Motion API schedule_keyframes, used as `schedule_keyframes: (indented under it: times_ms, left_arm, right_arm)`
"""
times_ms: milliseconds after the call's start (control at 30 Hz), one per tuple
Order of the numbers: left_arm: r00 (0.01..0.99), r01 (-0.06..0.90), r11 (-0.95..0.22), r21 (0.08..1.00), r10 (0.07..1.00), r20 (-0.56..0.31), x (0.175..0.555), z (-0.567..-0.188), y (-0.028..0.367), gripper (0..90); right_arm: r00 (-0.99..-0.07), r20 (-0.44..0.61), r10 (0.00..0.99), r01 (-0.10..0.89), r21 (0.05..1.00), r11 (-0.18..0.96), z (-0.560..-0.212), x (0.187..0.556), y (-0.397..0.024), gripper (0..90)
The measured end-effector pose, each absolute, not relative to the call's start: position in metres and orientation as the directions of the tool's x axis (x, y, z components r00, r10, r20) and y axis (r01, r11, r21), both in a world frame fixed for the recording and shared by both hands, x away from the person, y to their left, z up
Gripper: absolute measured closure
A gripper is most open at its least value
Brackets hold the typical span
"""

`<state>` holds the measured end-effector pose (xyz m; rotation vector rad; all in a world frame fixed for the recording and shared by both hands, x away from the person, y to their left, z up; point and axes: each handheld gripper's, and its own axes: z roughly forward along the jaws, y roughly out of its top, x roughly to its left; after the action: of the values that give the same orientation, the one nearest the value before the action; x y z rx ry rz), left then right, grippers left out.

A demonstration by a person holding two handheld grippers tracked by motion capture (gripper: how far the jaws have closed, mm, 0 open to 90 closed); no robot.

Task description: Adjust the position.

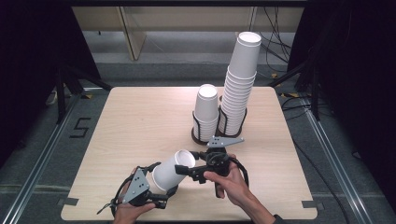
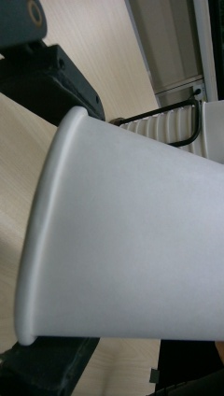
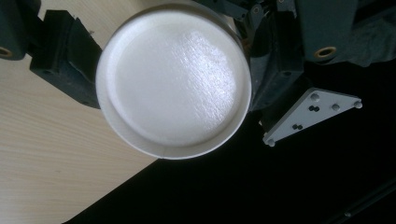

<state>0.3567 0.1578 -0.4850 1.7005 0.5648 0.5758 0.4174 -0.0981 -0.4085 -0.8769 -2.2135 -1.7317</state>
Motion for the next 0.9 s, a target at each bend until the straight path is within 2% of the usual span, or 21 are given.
schedule_keyframes:
  times_ms: [567,700,900]
  left_arm:
    - [0.748,0.017,-0.213,0.977,0.651,0.129,0.3570,-0.4880,0.1556,2.5]
    - [0.742,0.034,-0.224,0.974,0.658,0.126,0.3566,-0.4875,0.1556,0.1]
    - [0.758,0.052,-0.235,0.971,0.642,0.115,0.3576,-0.4860,0.1581,5.3]
  right_arm:
    - [-0.798,0.517,0.309,0.575,0.808,0.132,-0.4121,0.4209,-0.0994,25.6]
    - [-0.788,0.532,0.309,0.591,0.795,0.140,-0.4134,0.4198,-0.0977,25.6]
    - [-0.784,0.534,0.317,0.595,0.792,0.135,-0.4154,0.4218,-0.0985,25.3]
